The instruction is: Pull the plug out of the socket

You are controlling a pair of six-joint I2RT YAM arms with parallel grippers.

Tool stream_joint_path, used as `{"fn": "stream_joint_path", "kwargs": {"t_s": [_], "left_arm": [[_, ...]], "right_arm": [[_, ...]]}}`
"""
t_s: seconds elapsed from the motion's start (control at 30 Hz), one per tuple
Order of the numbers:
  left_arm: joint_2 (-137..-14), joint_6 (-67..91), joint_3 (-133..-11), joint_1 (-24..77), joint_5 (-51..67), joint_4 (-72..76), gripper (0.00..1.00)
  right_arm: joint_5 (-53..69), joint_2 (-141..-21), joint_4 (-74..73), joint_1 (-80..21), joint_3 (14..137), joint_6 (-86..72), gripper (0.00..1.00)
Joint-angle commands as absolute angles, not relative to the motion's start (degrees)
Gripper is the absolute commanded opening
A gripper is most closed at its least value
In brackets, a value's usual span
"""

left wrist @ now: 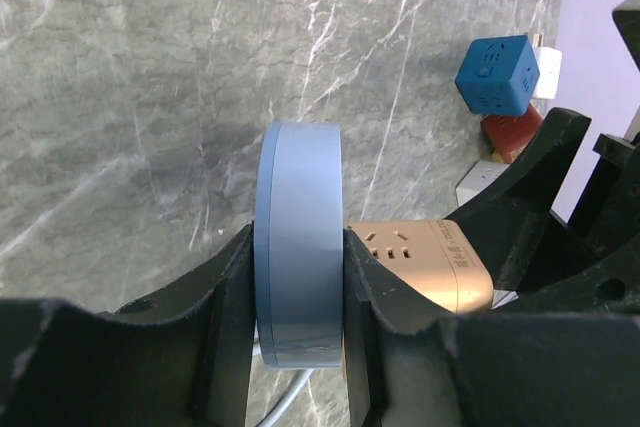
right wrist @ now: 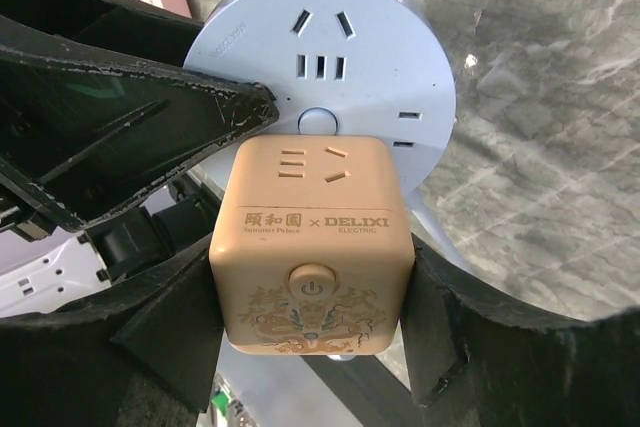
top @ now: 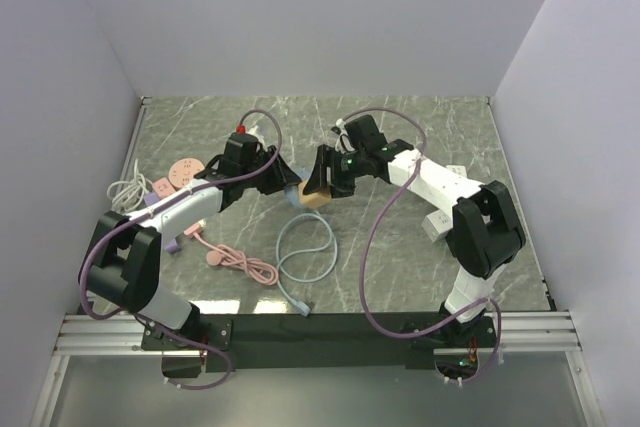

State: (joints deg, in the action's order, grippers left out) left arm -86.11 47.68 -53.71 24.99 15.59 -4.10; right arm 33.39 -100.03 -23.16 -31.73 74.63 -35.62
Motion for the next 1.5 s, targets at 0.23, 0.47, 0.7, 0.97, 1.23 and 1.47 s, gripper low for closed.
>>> {"fn": "stream_joint_path", "kwargs": {"t_s": [0.23, 0.47, 0.7, 0.97, 1.23, 1.47], "left_arm": [[-88.24, 43.68, -50.37, 24.35, 14.15, -2.73, 0.01], [-90.78, 43.51, -50.8, 23.73, 15.29, -1.93, 0.01], [-91.58, 42.19, -52.38, 23.64, 14.59, -3.69, 0.01], [-87.37, 42.1, -53.16, 21.89, 16.34, -4.74, 0.01], [-79.28, 39.65, -62.74, 14.43, 15.12, -11.41, 0.01], [-76.55, 35.95, -70.57, 1.61, 12.31, -17.57, 0.01]], "right_arm": [[40.78, -95.8, -29.27, -21.63, 84.47, -28.3, 0.0], [39.56, -94.83, -22.07, -26.44, 77.87, -33.48, 0.0], [37.19, -95.63, -25.54, -28.39, 79.09, -31.93, 0.0], [22.44, -92.29, -38.4, -14.17, 85.51, -25.14, 0.0], [0.09, -93.42, -38.5, 3.85, 81.74, -30.5, 0.0], [-5.53, -100.97, -38.15, 10.19, 85.96, -31.29, 0.0]]}}
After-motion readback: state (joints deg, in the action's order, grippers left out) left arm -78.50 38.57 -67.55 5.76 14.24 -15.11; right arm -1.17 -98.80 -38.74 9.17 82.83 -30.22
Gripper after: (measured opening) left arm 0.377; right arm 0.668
